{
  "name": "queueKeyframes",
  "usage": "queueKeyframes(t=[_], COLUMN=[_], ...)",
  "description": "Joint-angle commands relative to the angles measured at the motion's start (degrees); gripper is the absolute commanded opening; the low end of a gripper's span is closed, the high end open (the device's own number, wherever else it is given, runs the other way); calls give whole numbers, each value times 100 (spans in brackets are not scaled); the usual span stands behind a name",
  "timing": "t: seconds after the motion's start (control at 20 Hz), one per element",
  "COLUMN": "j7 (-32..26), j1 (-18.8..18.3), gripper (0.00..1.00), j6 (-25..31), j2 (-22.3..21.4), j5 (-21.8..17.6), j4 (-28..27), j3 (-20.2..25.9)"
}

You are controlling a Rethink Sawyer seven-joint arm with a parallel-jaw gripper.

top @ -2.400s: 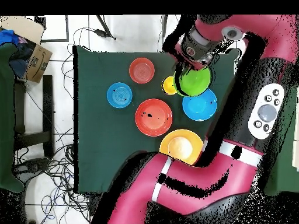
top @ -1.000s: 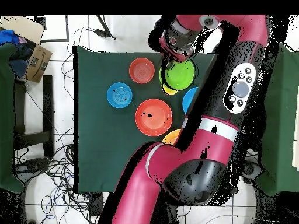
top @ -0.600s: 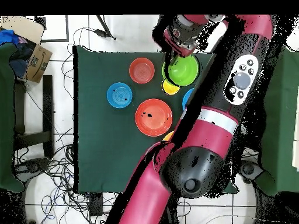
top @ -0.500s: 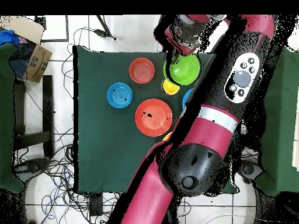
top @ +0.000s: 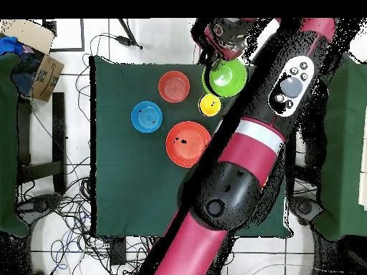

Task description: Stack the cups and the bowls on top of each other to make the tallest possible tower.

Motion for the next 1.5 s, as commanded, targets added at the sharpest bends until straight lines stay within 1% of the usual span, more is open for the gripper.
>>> queueKeyframes(t=[0.05, 0.25, 0.55, 0.9, 1.15, 1.4, 1.5], j7=[-1017, -898, -872, -791, -511, -346, -268], j1=[-60, -83, -118, -130, -68, 5, 18], gripper=[0, 0, 0, 0, 0, 0, 0], j6=[-721, -808, -910, -794, -774, -864, -879], j2=[-32, -19, -31, -31, 59, 146, 177], j5=[801, 1195, 1605, 1858, 1818, 1682, 1685], j4=[-54, -32, -3, 24, 48, 86, 97], j3=[-1424, -1755, -2192, -2439, -2223, -1953, -1881])
